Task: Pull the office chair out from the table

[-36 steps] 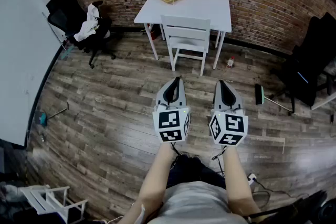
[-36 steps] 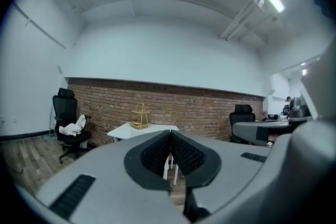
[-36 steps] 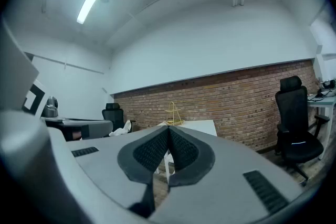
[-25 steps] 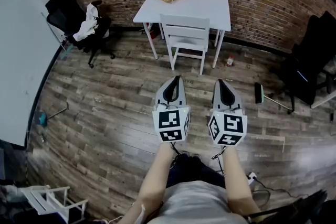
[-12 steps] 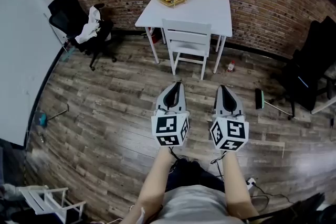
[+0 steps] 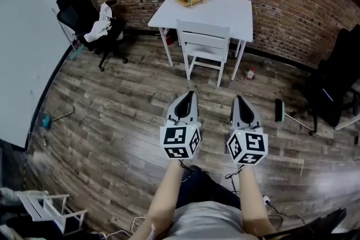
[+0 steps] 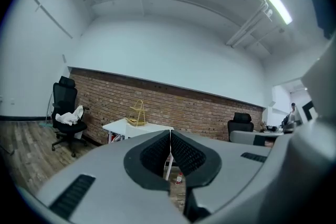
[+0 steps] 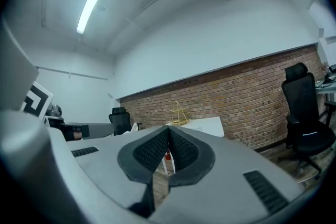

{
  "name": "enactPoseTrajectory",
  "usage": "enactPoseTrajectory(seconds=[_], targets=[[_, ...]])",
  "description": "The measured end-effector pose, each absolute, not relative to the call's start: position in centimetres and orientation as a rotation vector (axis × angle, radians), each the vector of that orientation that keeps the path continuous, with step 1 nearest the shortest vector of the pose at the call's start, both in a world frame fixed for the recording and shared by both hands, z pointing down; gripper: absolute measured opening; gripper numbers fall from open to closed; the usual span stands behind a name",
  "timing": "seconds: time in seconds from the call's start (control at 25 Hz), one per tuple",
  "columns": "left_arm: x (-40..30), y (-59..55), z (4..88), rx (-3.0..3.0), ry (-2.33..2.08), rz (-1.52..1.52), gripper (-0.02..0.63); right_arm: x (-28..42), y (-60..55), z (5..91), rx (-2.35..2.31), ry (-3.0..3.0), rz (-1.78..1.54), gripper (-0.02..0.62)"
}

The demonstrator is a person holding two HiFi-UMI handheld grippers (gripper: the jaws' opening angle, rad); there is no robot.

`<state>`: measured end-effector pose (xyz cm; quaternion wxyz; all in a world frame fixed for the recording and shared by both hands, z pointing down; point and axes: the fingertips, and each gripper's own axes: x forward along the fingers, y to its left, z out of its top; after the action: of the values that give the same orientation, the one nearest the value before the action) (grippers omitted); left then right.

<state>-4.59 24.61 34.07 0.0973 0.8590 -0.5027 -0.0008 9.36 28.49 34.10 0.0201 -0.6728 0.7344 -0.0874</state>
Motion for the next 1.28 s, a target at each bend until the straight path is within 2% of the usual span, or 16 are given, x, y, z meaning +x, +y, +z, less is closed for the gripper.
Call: enactPoseTrajectory(seconds=[0.4, 1.28], targets=[[-5.3, 20.2, 35.0, 2.538, -1.518, 0.031, 0.014, 7.9, 23.5, 35.3, -2.032, 2.337, -0.296, 0.014], [-5.7, -4.0, 36.4, 2.619, -1.385, 0.119, 0.015, 7.4, 1.5, 36.2, -2.187, 2.224, -0.303, 0.014]])
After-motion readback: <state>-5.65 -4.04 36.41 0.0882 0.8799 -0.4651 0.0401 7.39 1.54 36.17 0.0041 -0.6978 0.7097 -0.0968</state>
